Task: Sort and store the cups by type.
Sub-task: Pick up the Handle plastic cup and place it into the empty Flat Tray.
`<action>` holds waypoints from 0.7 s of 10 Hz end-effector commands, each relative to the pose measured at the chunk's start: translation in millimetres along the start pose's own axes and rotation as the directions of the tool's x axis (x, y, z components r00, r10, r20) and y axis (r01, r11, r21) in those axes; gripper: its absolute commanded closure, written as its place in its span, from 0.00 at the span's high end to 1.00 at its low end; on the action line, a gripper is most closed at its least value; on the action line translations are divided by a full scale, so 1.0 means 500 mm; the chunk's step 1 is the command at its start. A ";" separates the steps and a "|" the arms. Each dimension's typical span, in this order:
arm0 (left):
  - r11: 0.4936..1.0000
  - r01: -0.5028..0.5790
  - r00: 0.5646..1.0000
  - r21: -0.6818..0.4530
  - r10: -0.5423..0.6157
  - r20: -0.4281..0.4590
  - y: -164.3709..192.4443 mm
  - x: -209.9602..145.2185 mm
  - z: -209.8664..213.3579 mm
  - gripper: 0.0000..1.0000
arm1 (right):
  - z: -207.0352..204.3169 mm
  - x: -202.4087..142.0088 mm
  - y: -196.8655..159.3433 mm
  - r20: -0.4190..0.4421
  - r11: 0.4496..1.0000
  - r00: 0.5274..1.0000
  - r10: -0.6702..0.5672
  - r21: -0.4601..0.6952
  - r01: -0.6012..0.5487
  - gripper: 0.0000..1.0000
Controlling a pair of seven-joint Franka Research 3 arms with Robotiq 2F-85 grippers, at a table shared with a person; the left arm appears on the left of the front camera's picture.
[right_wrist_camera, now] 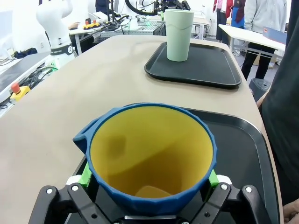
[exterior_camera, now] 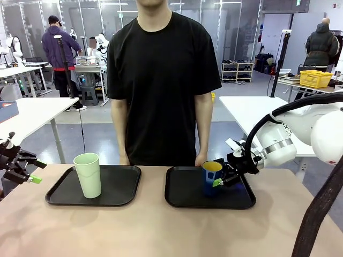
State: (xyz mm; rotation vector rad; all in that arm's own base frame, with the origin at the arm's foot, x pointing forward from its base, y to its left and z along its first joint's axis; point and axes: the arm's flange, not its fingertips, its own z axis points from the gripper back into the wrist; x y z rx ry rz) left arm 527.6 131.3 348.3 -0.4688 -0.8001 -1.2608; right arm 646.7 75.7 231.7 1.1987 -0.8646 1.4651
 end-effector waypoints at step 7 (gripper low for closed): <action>1.000 0.019 0.999 0.003 -0.019 0.027 0.007 -0.001 0.001 1.00 | 0.043 -0.010 0.051 -0.014 0.997 0.997 -0.079 -0.018 0.079 1.00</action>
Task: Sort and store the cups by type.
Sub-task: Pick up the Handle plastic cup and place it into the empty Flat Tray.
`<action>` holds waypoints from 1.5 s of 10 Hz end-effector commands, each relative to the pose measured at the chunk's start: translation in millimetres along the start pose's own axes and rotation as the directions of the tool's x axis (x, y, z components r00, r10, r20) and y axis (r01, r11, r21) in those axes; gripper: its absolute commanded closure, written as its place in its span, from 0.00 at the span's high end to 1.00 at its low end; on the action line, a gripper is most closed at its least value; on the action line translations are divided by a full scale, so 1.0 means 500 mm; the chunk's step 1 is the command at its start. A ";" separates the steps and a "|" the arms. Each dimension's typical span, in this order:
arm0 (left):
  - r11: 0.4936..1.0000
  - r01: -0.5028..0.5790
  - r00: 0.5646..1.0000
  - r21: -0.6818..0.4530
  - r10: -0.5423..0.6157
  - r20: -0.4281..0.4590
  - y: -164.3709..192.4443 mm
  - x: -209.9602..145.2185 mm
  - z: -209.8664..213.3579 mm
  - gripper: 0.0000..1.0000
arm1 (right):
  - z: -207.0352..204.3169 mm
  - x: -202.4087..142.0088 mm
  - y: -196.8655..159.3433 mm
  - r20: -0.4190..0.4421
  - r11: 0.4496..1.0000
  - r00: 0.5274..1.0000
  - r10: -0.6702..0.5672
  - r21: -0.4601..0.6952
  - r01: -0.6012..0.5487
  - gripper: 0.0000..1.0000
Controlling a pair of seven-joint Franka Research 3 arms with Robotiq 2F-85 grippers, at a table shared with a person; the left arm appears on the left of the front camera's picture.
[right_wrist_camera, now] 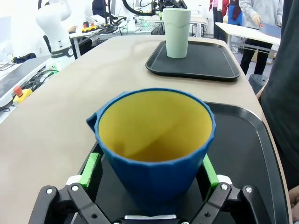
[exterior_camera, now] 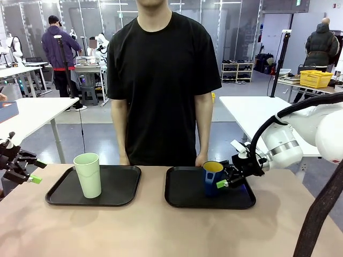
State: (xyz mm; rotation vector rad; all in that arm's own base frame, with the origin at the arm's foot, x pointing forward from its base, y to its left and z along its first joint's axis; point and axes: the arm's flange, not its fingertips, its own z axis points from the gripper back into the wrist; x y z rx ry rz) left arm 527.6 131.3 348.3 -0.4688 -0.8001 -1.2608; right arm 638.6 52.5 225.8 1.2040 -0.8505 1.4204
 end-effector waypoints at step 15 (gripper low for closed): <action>1.000 0.019 0.999 0.003 -0.019 0.027 0.007 -0.001 0.001 1.00 | 0.188 0.010 0.206 -0.150 0.936 0.972 -0.182 -0.328 0.124 1.00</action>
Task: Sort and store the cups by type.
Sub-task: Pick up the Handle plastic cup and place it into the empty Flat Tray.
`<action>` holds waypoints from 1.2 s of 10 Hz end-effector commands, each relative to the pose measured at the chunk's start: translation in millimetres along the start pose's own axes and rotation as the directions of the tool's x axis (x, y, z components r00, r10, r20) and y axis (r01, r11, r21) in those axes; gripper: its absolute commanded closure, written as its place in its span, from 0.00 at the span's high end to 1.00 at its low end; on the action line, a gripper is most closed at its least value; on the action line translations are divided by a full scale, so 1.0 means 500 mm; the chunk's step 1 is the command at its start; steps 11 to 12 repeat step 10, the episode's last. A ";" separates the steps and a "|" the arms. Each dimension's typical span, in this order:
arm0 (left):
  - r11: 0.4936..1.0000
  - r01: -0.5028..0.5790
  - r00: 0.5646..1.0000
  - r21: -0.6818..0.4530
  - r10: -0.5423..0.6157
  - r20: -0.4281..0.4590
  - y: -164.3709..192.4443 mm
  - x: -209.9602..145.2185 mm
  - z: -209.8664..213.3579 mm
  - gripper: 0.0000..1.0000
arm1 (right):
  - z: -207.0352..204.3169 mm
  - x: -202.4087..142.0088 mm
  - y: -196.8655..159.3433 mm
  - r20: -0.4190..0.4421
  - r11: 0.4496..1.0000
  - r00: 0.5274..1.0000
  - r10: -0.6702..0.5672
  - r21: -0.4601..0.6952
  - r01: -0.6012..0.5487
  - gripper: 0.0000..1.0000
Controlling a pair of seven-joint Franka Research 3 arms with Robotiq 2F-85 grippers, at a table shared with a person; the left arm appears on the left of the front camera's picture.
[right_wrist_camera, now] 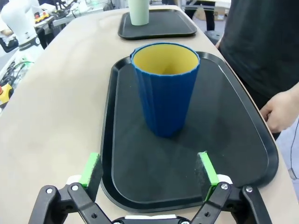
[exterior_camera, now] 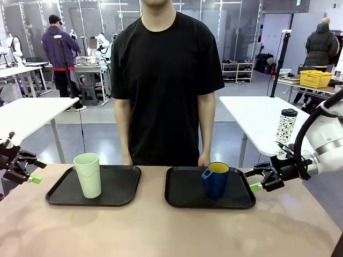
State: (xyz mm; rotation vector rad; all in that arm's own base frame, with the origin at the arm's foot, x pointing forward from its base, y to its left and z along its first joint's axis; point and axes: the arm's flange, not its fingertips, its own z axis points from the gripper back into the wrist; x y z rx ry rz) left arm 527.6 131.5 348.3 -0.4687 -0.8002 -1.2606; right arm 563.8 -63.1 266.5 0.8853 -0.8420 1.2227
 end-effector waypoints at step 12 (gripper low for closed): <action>1.000 0.019 0.999 0.003 -0.020 0.027 0.007 -0.001 0.001 1.00 | -0.003 -0.001 -0.005 0.015 1.000 1.000 0.006 0.016 -0.006 1.00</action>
